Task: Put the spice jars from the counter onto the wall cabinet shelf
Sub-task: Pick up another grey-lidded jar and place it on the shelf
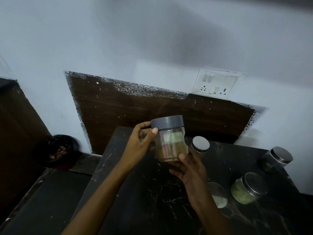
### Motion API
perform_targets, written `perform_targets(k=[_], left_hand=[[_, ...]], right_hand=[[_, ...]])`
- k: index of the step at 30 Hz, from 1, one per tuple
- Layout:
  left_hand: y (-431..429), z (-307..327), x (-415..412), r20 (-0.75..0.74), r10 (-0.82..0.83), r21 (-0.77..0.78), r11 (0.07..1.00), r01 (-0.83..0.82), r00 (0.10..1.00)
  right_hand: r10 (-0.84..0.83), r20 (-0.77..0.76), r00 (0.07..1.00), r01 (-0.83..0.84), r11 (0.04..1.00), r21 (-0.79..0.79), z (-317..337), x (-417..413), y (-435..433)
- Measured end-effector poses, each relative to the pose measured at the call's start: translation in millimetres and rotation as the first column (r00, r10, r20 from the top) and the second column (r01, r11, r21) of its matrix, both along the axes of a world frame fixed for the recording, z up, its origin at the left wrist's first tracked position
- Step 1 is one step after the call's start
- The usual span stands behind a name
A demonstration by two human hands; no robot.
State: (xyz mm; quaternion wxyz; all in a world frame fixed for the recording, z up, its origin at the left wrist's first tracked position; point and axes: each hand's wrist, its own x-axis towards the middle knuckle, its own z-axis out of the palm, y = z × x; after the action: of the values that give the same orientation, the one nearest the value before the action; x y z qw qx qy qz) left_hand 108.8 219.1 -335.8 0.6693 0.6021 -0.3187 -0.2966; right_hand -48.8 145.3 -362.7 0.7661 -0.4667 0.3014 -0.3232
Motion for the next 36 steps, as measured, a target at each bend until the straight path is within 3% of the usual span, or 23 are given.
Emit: perform_targets(k=[7, 13, 18, 22, 28, 36], left_hand=[[-11, 2, -33, -0.144, -0.074, -0.041, 0.997, 0.069, 0.987], [-12, 4, -39, -0.269, -0.129, -0.084, 0.990, 0.111, 0.954], [-15, 7, -38, -0.328, -0.215, -0.100, 0.976, 0.192, 0.920], [-21, 7, -40, -0.365, -0.162, -0.054, 0.987, 0.153, 0.917], [-24, 5, -38, -0.444, -0.139, -0.118, 0.988, 0.097, 0.885], [-31, 3, -35, -0.526, -0.111, -0.056, 0.994, 0.096, 0.843]], right_hand=[[-0.133, -0.087, 0.987, 0.110, 0.966, -0.232, 8, 3, 12], [-0.047, 0.106, 0.993, 0.052, 0.998, -0.042, 11, 0, 7], [-0.122, 0.052, 0.991, 0.129, 0.979, -0.158, 17, 1, 10], [-0.171, -0.029, 0.985, 0.151, 0.929, -0.339, 18, 4, 17], [-0.133, -0.018, 0.991, 0.120, 0.941, -0.317, 21, 2, 16], [-0.258, -0.080, 0.963, 0.180, 0.835, -0.520, 27, 3, 26]])
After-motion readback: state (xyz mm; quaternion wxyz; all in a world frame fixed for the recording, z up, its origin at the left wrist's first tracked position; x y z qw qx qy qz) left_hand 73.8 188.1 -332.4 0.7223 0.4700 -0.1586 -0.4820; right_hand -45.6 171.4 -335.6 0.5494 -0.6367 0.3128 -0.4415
